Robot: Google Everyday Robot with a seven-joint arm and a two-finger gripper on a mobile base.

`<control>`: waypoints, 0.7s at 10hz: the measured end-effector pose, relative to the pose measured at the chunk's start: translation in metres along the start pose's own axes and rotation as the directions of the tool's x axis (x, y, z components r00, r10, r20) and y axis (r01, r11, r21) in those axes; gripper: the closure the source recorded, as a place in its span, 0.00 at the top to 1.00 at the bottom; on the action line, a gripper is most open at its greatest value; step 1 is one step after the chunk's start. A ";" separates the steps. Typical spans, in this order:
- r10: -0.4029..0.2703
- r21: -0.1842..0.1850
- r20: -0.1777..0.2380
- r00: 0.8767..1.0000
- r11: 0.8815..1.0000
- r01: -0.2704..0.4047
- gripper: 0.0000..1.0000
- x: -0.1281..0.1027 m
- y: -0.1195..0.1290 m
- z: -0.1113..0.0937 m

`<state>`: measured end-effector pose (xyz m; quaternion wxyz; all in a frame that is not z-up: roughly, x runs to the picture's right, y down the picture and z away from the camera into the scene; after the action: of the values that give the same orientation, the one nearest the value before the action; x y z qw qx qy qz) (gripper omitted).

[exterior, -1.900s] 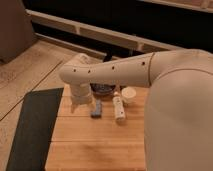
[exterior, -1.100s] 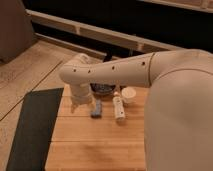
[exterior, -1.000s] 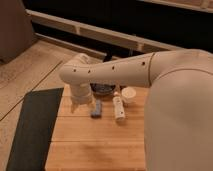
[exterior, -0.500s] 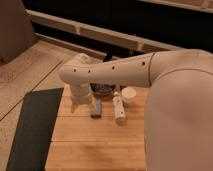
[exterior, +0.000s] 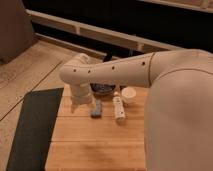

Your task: Place the bottle in the ceramic bowl

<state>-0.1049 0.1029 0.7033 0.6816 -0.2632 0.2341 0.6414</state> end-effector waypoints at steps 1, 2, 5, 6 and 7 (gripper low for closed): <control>0.000 0.000 0.000 1.000 1.000 0.000 0.65 0.000 0.000 0.000; -0.001 0.001 0.003 1.000 1.000 0.001 0.65 -0.001 0.001 -0.001; -0.020 0.040 0.067 0.998 0.999 0.018 0.65 -0.027 -0.005 -0.001; -0.050 0.070 0.099 0.994 0.997 0.043 0.65 -0.040 -0.014 0.001; -0.065 0.090 0.114 0.991 0.994 0.055 0.65 -0.046 -0.027 0.003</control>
<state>-0.0809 0.0695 0.7372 0.7240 -0.2024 0.2132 0.6240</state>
